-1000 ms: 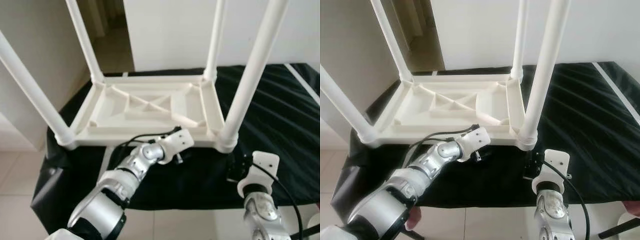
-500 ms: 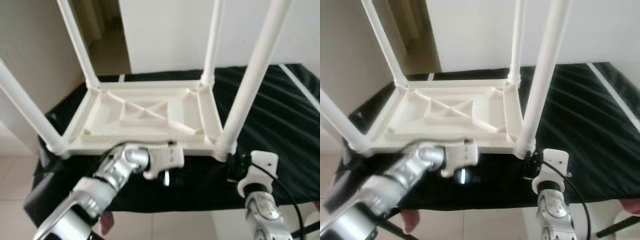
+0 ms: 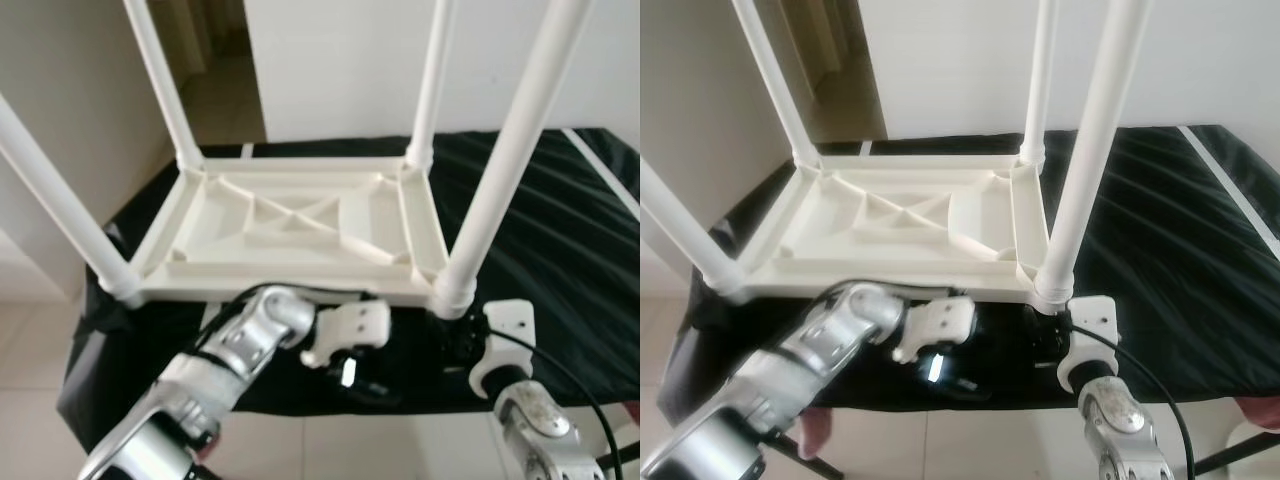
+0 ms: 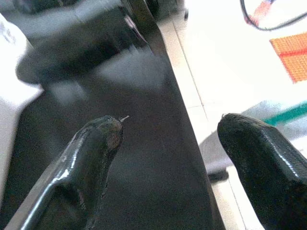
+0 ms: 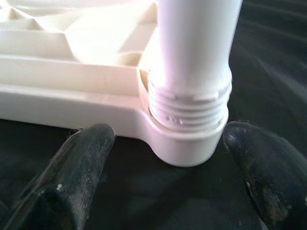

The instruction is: Building children table

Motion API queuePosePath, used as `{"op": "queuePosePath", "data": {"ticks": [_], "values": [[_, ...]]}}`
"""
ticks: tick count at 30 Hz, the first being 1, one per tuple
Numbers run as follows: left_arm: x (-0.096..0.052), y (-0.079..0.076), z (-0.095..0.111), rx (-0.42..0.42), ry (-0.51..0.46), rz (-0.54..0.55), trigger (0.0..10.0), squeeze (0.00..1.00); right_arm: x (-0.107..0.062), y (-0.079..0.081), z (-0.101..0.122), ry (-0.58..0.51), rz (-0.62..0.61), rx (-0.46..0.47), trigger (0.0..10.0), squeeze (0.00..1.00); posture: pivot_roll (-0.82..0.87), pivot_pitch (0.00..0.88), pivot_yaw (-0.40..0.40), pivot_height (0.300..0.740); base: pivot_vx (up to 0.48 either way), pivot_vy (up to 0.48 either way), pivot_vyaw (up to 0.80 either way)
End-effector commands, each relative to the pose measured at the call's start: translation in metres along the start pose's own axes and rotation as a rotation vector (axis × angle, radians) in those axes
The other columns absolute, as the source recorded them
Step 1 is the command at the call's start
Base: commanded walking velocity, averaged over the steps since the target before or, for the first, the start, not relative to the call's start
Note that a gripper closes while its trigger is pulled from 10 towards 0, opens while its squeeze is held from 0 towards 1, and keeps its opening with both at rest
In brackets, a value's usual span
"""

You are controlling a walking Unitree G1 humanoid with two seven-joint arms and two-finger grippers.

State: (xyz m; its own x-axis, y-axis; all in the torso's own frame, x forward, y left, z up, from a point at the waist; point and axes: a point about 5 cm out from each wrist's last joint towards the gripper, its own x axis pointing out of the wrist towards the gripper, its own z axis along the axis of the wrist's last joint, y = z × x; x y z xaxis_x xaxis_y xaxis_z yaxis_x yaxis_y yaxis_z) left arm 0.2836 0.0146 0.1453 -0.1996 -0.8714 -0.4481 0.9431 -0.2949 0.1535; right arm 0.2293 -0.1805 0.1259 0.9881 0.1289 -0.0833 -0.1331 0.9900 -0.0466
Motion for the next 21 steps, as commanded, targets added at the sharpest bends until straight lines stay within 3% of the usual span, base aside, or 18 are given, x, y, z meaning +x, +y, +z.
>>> {"op": "queuePosePath", "data": {"ticks": [1, 6, 11, 15, 18, 21], "values": [[-0.006, 0.012, -0.001, -0.035, -0.006, 0.206, 10.0, 0.0, 0.002, -0.001, 0.001, -0.006, 0.018, 0.003, 10.0, 0.0, -0.06, 0.0, 0.021, 0.74, 0.0, 0.0, 0.0], [-0.018, 0.018, 0.02, -0.1, -0.162, 0.34, 10.0, 0.0, 0.009, -0.024, 0.013, -0.048, 0.029, -0.056, 10.0, 0.0, -0.04, 0.0, 0.0, 0.74, 0.0, 0.0, 0.0], [-0.022, 0.019, 0.022, -0.114, -0.187, 0.405, 10.0, 0.0, 0.011, -0.03, 0.016, -0.055, 0.041, -0.07, 10.0, 0.0, -0.03, 0.0, -0.009, 0.74, 0.0, 0.0, 0.0], [-0.025, 0.026, 0.022, -0.183, -0.225, 0.493, 10.0, 0.0, 0.013, -0.035, 0.019, -0.068, 0.053, -0.078, 10.0, 0.0, -0.01, 0.0, -0.018, 0.74, 0.0, 0.0, 0.0], [-0.032, 0.036, 0.027, -0.191, -0.273, 0.653, 10.0, 0.0, 0.02, -0.039, 0.022, -0.086, 0.102, -0.091, 10.0, 0.0, 0.01, 0.0, -0.022, 0.74, 0.0, 0.0, 0.0], [-0.033, 0.038, 0.031, -0.205, -0.309, 0.718, 10.0, 0.0, 0.029, -0.042, 0.025, -0.099, 0.137, -0.123, 10.0, 0.0, 0.01, 0.0, -0.017, 0.74, 0.0, 0.0, 0.0]]}}
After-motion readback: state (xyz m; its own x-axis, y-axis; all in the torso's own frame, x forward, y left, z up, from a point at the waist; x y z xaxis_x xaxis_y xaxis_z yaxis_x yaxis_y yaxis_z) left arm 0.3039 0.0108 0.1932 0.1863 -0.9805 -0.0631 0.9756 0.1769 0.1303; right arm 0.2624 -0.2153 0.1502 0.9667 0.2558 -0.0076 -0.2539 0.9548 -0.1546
